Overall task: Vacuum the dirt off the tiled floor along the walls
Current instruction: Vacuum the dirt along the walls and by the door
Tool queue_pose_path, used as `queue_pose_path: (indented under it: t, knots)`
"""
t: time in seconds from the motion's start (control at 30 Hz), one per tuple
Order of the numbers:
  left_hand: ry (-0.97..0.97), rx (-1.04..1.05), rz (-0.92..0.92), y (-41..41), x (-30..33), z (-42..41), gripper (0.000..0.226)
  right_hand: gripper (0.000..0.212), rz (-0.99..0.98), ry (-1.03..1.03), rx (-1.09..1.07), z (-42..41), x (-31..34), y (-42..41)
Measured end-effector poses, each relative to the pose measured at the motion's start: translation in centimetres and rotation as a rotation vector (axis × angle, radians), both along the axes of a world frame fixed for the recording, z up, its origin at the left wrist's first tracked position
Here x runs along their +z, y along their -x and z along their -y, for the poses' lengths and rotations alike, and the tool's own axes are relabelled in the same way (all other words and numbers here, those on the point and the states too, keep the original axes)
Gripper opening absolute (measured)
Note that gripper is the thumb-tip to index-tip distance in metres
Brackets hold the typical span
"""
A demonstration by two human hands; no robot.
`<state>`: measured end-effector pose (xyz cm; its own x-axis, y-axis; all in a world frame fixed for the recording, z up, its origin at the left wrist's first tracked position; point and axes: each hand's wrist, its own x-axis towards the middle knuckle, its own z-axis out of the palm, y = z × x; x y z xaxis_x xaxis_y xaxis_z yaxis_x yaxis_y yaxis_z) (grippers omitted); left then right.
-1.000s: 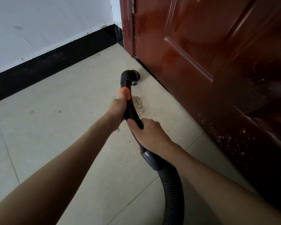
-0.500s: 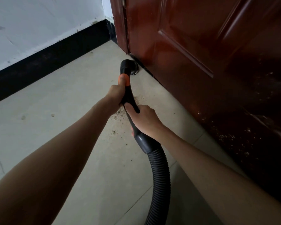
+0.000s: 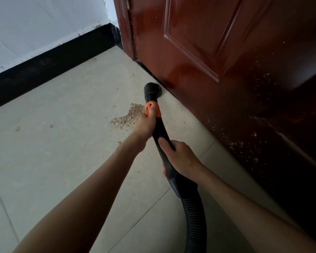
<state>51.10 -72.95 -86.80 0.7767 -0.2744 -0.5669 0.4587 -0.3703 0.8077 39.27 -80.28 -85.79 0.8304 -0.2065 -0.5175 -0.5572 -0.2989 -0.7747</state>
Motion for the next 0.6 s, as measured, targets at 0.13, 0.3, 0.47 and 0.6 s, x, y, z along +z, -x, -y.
queue_pose_path:
  t: [0.13,0.3,0.47,0.6]
  knots:
    - [0.112,-0.065,-0.087,1.7,0.6,-1.0,0.046,0.046,0.000,-0.092,-0.012,-0.1,0.1,2.2]
    - [0.161,-0.131,-0.129,3.2,1.0,-1.2,0.045,0.043,0.004,-0.114,-0.036,-0.4,0.2,4.3]
    - [0.105,-0.174,-0.081,4.6,1.1,-0.2,0.063,0.044,0.002,-0.095,-0.084,-0.2,0.4,5.9]
    - [0.075,-0.216,-0.093,6.1,1.0,0.2,0.063,0.044,-0.030,-0.101,-0.107,0.0,0.8,7.6]
